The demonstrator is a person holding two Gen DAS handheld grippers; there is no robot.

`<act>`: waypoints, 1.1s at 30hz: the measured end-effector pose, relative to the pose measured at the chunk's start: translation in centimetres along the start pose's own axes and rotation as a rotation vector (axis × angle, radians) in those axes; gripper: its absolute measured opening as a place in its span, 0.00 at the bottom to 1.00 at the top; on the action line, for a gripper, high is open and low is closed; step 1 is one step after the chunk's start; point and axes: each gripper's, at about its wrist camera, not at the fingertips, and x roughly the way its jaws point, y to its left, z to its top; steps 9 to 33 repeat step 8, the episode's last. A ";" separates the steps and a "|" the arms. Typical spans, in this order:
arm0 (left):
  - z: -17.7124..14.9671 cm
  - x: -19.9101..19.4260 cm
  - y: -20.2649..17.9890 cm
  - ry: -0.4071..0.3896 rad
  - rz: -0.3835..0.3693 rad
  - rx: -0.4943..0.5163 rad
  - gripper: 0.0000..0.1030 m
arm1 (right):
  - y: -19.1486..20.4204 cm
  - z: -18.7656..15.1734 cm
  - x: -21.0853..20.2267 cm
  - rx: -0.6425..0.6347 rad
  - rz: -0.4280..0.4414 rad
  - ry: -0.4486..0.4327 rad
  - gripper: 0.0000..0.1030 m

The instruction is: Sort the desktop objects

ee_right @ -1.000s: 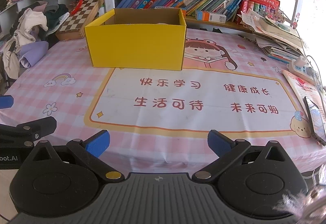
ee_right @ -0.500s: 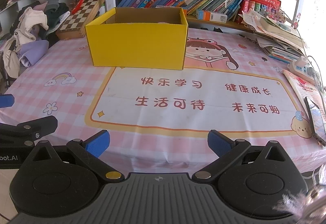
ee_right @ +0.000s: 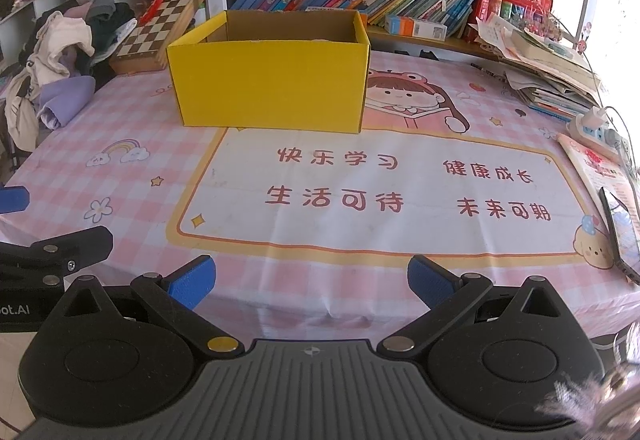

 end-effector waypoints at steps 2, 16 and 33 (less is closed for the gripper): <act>0.0 0.0 0.0 0.000 -0.001 -0.001 1.00 | 0.0 0.0 0.1 -0.001 0.001 0.002 1.00; 0.1 0.1 0.0 0.005 -0.006 0.000 1.00 | 0.1 0.0 0.2 -0.002 0.003 0.008 1.00; 0.1 0.1 0.0 0.005 -0.006 0.000 1.00 | 0.1 0.0 0.2 -0.002 0.003 0.008 1.00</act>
